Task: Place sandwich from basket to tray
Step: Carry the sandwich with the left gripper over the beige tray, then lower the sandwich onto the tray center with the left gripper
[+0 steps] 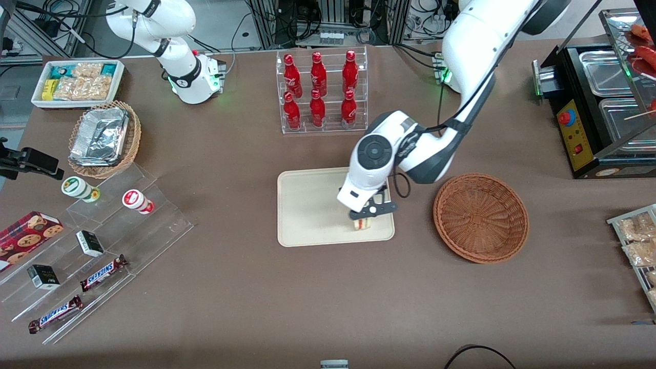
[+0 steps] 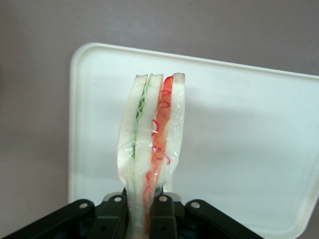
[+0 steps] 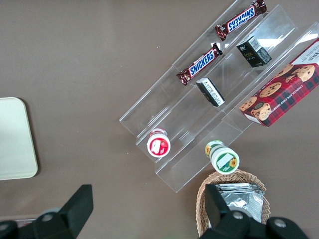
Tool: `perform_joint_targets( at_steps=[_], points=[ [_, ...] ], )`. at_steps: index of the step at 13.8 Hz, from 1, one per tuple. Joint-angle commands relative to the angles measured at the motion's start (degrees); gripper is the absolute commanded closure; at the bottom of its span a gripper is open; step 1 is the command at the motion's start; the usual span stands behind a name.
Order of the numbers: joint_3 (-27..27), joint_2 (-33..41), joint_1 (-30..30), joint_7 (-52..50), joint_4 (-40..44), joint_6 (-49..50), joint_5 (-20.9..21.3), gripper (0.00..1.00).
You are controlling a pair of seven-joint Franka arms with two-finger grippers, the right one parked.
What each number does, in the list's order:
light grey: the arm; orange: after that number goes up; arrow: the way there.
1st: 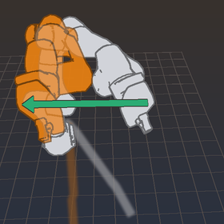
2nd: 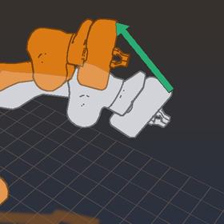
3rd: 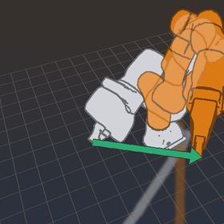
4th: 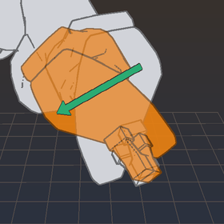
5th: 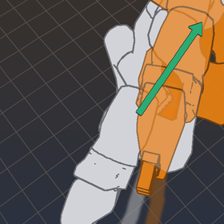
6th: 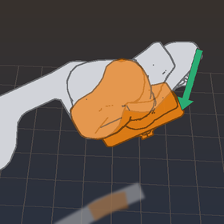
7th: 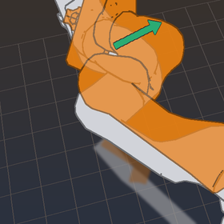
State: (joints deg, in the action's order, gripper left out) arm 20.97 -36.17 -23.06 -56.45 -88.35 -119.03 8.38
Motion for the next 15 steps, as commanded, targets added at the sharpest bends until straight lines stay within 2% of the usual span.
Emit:
perform_joint_targets(
  at_steps=[1, 4, 14, 15],
  points=[
    [-0.4, -5.6, -3.5, -6.3, 6.5, 1.5, 4.0, 1.0],
    [-0.4, -9.3, -6.3, -10.3, 10.5, 1.8, 6.1, 1.0],
    [-0.5, -11.7, -7.5, -11.0, 10.7, 1.1, 6.1, 1.0],
    [-0.5, -12.0, -7.6, -11.5, 10.7, 1.0, 6.1, 0.71]
  ],
)
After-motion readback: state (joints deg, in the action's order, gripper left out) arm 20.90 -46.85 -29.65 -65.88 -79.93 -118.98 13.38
